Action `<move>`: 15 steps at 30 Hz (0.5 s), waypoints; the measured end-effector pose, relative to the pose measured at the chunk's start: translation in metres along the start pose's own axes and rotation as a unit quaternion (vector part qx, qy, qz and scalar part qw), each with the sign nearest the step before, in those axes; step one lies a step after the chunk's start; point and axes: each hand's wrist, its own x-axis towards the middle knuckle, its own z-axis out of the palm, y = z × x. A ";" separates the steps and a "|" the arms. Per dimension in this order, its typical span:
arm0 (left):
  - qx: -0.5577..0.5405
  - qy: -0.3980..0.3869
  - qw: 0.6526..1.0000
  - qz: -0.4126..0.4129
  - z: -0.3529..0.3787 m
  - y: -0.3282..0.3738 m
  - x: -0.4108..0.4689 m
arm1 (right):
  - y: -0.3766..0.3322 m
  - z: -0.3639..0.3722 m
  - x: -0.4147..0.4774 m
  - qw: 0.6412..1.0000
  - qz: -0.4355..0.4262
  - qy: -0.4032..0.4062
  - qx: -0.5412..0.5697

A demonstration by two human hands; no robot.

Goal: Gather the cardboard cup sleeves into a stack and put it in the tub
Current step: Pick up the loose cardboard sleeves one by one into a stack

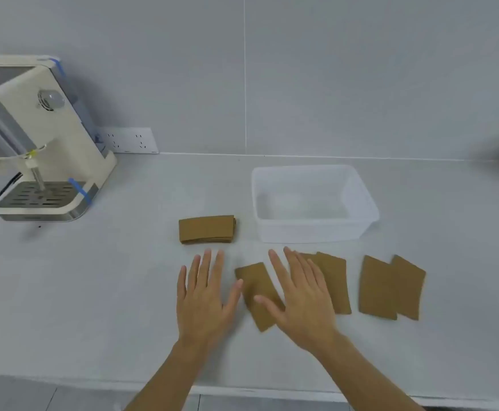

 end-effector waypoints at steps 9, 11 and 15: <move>-0.003 -0.061 0.998 -0.032 0.012 -0.011 -0.016 | -0.021 0.027 -0.018 0.995 0.048 -0.089 0.002; -0.007 -0.081 0.996 -0.039 0.011 -0.011 -0.017 | -0.023 0.031 -0.020 0.992 0.055 -0.113 -0.010; 0.012 -0.092 0.995 -0.043 0.006 -0.008 -0.016 | -0.027 0.034 -0.021 0.990 0.067 -0.123 -0.019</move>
